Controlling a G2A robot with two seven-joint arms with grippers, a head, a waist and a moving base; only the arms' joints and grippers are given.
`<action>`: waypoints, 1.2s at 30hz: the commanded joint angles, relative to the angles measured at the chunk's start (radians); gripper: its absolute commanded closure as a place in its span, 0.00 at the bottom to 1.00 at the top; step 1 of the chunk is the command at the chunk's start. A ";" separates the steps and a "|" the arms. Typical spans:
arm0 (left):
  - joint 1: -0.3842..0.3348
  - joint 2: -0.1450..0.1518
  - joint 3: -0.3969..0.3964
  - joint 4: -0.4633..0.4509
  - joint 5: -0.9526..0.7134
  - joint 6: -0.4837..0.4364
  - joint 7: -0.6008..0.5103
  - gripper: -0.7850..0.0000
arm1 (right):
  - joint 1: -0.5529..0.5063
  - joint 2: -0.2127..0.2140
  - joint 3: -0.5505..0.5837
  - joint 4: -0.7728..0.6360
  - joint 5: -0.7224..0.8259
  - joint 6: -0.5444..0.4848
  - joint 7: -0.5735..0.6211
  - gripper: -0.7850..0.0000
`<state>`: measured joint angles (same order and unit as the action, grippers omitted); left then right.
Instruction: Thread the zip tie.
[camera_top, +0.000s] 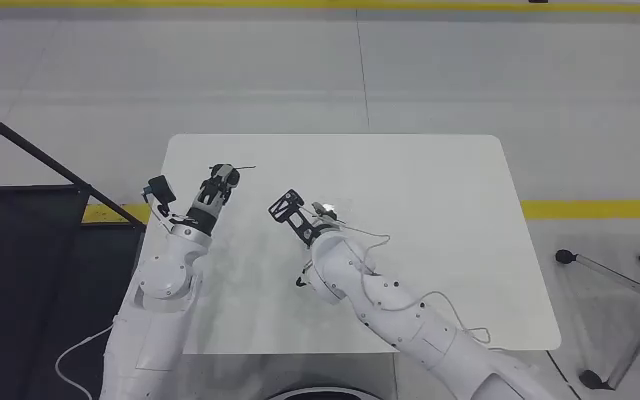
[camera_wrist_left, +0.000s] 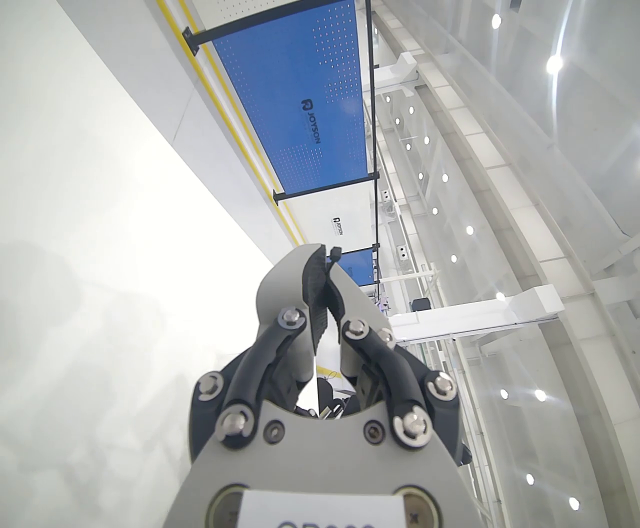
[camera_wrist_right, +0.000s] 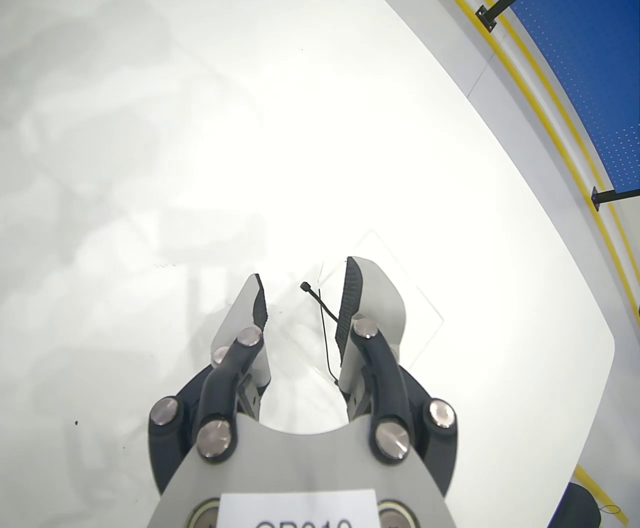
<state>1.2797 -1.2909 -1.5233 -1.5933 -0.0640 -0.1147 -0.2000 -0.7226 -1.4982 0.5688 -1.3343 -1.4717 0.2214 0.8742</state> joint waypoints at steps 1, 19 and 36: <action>-0.001 0.000 0.000 0.001 0.000 0.000 0.000 1.00 | -0.001 -0.006 0.004 0.009 -0.008 0.000 -0.001 0.58; -0.007 0.001 0.001 0.008 0.005 0.012 0.005 1.00 | -0.022 -0.046 0.052 0.047 -0.058 -0.029 -0.010 0.83; -0.007 0.002 0.007 0.003 0.010 0.015 0.006 1.00 | -0.074 -0.054 0.137 -0.019 -0.149 -0.042 -0.050 1.00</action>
<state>1.2728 -1.2892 -1.5176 -1.5893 -0.0544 -0.1003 -0.1930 -0.7908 -1.5539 0.6935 -1.3389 -1.6157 0.1794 0.8332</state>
